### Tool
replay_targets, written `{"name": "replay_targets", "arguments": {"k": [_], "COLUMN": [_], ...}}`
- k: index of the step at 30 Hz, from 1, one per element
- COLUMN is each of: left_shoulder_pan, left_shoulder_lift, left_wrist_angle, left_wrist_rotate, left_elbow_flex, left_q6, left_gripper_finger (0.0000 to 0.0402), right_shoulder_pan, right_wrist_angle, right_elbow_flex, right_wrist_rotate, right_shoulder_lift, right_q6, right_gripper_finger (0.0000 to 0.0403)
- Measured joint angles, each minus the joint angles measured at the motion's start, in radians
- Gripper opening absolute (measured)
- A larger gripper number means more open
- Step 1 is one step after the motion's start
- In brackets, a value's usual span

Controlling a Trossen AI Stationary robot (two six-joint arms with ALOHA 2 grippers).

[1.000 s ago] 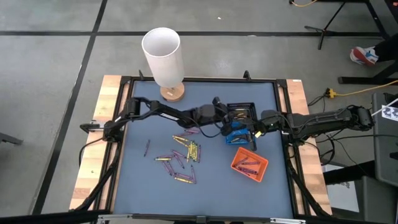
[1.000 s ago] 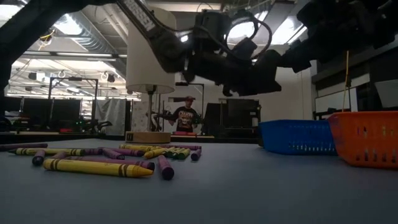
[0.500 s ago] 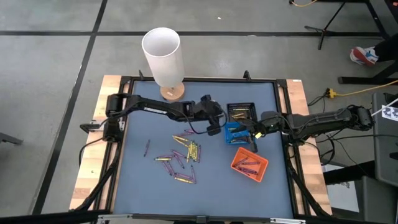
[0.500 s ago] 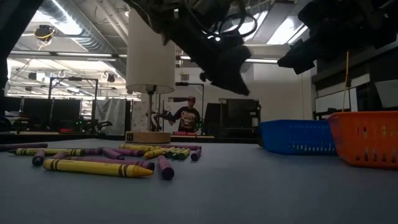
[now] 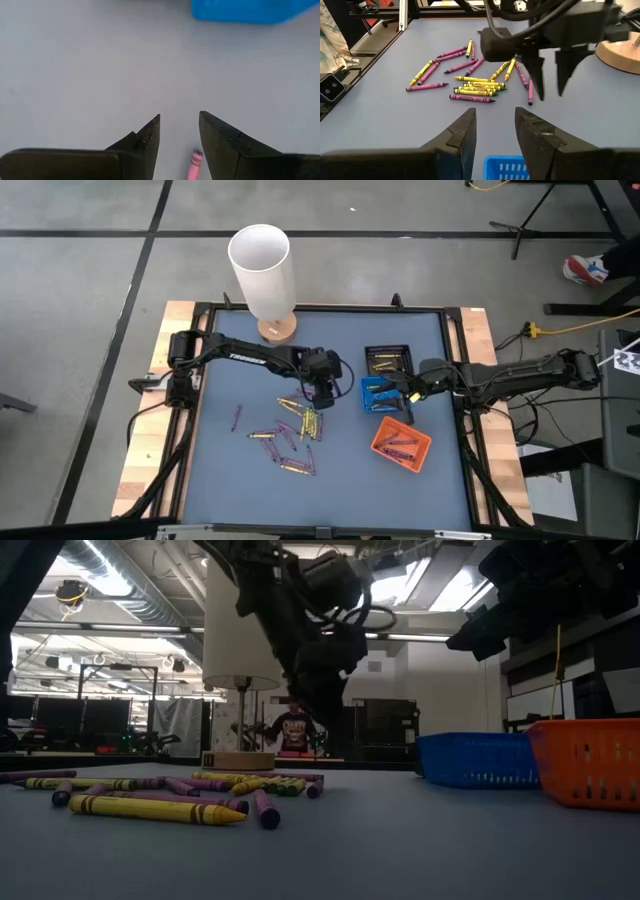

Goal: Sort crayons
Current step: Put the purple crayon into the orange bin

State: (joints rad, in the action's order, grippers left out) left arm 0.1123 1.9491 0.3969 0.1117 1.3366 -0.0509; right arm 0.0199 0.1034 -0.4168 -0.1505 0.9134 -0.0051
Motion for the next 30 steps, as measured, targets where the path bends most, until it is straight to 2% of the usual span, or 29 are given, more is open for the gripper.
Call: {"name": "replay_targets", "arguments": {"k": [11, 20, 30], "left_shoulder_pan": [-0.004, -0.005, -0.006], "left_shoulder_lift": [-0.002, -0.007, -0.005], "left_wrist_angle": [-0.031, -0.1, -0.114], "left_wrist_rotate": [-0.067, -0.064, -0.068], "left_elbow_flex": [-0.143, -0.219, -0.221], "left_q6": [-0.036, -0.056, -0.052], "left_gripper_finger": [0.0121, 0.012, 0.0048], "right_shoulder_pan": [-0.001, -0.001, -0.001], "right_wrist_angle": [0.0, 0.0, 0.0], "right_elbow_flex": [0.0, 0.001, 0.001], "right_wrist_rotate": [0.0, 0.0, 0.001], "right_shoulder_lift": [0.0, 0.0, 0.0], "right_q6": [0.0, 0.0, 0.0], "right_gripper_finger": [0.0134, 0.0134, 0.0134]}}
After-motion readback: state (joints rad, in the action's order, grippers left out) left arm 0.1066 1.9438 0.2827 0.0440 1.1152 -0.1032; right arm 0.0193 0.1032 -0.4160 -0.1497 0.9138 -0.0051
